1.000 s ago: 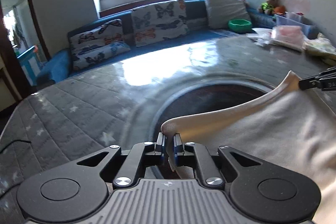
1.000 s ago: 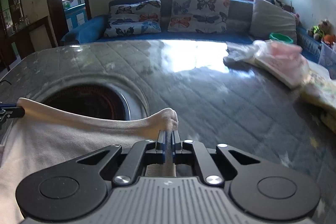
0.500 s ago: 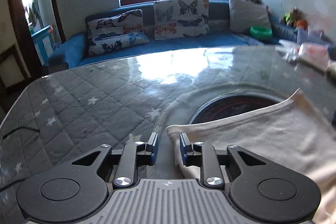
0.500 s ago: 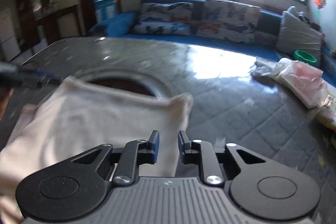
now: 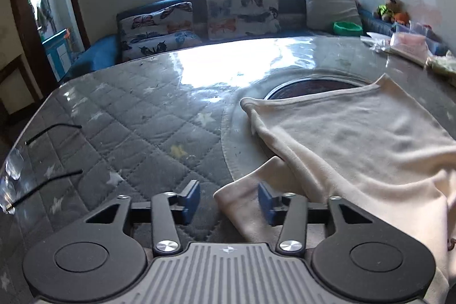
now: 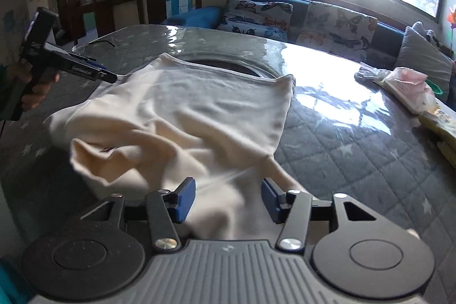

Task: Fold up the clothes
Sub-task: 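Lay the shirt flat on the table with both tools and open them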

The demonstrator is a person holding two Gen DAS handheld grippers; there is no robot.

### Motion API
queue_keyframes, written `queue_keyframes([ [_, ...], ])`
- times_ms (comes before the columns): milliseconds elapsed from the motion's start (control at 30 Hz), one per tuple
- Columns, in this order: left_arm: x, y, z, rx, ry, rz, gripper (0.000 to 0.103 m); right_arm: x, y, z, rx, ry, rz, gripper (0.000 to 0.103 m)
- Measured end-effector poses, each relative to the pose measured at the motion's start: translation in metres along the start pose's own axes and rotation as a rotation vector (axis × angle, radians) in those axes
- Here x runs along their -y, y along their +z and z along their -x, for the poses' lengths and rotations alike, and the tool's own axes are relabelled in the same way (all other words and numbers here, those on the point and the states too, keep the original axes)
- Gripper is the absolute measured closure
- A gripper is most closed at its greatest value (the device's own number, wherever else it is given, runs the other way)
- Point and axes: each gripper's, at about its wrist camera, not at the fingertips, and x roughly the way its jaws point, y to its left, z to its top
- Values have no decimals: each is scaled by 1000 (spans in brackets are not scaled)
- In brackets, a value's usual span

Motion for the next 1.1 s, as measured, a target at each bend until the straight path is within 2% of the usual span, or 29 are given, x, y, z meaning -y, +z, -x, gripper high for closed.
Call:
queue_keyframes([
  [67,2,-3,-2,-2,-5,-10,54,2,-6,8,8,-15,-27,48],
  [133,2,-4,-2,5,-20,-3,67,7,-11,11,10,-29,-57,48],
  [200,4,-5,-1,9,-23,9,86,11,-15,13,10,-46,-81,47],
  [300,12,-9,7,16,6,13,93,17,-21,13,10,-82,-116,47],
  [400,13,-17,22,32,53,46,94,25,-28,11,4,-118,-163,46],
  [533,0,-38,61,70,102,140,94,34,-38,11,1,-141,-220,46],
  [733,-42,-67,121,71,206,313,95,37,-43,10,21,-152,-242,40],
  [933,-83,-79,181,110,325,387,95,36,-45,9,32,-174,-254,39],
  [1000,-96,-83,186,98,353,397,94,36,-46,10,35,-177,-254,38],
  [1100,-110,-88,173,41,344,404,93,36,-47,10,40,-179,-250,38],
])
